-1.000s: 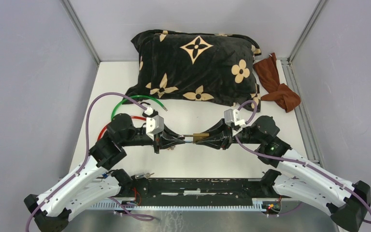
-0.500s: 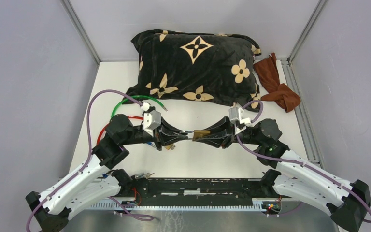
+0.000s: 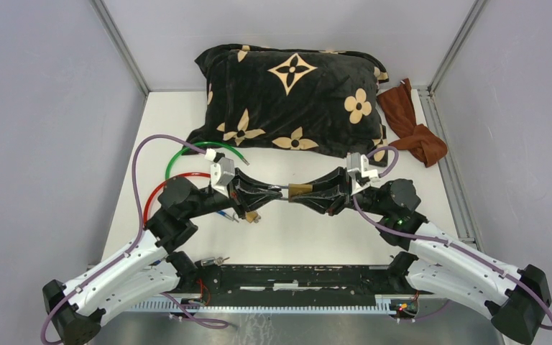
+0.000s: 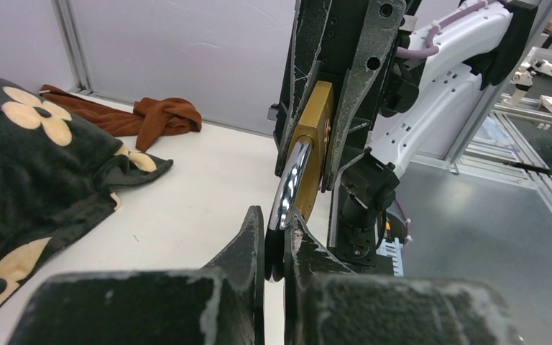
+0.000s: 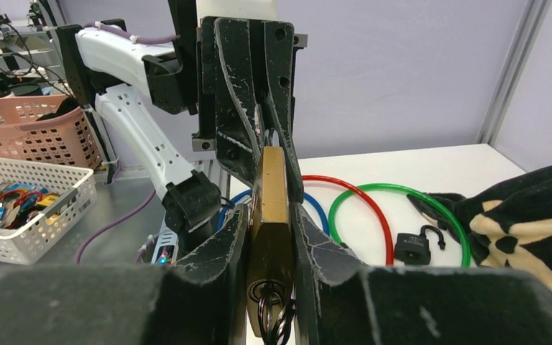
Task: Lock with the key
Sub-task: Lock the lock.
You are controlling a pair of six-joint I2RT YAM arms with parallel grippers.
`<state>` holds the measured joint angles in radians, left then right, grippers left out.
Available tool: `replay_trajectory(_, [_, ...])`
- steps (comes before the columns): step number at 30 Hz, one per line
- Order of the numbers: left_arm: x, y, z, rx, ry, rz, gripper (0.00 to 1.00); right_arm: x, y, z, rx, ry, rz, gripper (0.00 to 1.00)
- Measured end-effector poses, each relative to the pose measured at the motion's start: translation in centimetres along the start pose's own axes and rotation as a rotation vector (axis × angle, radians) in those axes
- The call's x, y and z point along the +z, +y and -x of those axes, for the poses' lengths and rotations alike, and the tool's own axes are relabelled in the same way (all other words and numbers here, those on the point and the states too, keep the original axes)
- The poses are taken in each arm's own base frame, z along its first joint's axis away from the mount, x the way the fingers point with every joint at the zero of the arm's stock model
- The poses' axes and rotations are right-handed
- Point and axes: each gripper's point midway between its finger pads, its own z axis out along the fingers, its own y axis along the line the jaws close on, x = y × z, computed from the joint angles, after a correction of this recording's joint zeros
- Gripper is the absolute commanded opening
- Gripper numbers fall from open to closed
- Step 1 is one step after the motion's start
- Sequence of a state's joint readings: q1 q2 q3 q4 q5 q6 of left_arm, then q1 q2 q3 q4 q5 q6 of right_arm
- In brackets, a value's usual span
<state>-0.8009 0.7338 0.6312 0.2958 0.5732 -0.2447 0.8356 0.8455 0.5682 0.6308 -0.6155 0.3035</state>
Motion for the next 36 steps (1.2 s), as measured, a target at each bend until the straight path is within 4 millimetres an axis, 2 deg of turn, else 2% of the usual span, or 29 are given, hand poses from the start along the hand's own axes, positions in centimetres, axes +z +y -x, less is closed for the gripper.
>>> replay_trajectory(11, [0.6, 0.4, 1.2, 0.016, -0.052, 0.039, 0.02, 1.0, -0.7, 1.5, -0.044, -0.078, -0.002, 0.0])
replay_trajectory(20, [1.1, -0.6, 3.4, 0.056, -0.111, 0.023, 0.02, 1.8, -0.2, 3.8, -0.109, -0.151, 0.043, 0.0])
replay_trajectory(28, [0.7, 0.3, 3.3, 0.111, -0.081, 0.068, 0.02, 2.1, -0.9, 3.1, -0.146, -0.137, 0.041, 0.0])
replay_trajectory(36, [-0.1, 1.8, 1.5, 0.117, 0.0, 0.123, 0.02, 2.4, -2.0, 0.1, -0.101, -0.043, 0.021, 0.0])
